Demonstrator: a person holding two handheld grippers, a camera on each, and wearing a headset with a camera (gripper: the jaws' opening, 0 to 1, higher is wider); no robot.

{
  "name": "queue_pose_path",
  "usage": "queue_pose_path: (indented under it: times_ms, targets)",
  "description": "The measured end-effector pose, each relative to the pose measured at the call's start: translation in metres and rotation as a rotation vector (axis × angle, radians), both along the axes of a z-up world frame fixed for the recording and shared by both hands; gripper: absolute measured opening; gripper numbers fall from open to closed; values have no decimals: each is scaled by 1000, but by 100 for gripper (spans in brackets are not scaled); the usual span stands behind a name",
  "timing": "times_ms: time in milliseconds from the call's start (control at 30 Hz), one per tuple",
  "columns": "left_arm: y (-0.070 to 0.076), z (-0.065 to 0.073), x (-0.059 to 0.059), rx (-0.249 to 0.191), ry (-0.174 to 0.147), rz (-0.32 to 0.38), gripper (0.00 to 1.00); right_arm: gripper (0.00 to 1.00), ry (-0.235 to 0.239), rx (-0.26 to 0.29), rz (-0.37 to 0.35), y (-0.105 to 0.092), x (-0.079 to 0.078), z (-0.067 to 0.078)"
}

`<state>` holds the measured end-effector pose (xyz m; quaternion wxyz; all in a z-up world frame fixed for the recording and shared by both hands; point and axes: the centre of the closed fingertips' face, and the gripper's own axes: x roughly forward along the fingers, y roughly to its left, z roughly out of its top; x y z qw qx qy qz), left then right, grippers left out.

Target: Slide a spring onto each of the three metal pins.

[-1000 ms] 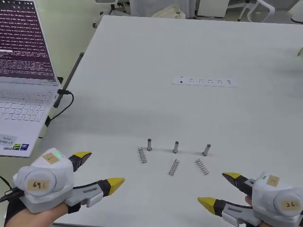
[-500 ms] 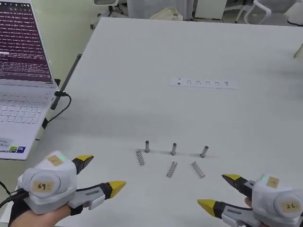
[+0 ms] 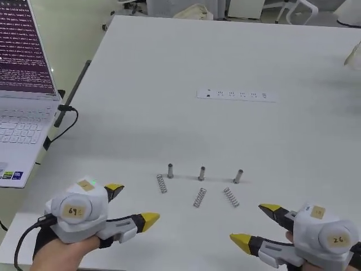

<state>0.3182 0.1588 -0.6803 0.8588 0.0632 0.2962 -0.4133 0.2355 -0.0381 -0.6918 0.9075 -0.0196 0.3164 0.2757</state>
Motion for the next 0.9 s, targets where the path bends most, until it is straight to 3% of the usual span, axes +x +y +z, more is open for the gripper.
queue_pose_path:
  times_ms: [300,667,900]
  targets:
    - [-5,-17,9,17,22,-10,61,60,3,-6,-2,-3,-2,0]
    - [-6,-49,20,33,73,5,60,60,11,-19,0,-5,-7,0]
    - [-13,-66,34,23,108,51,58,59,17,-24,-7,-10,-8,-1]
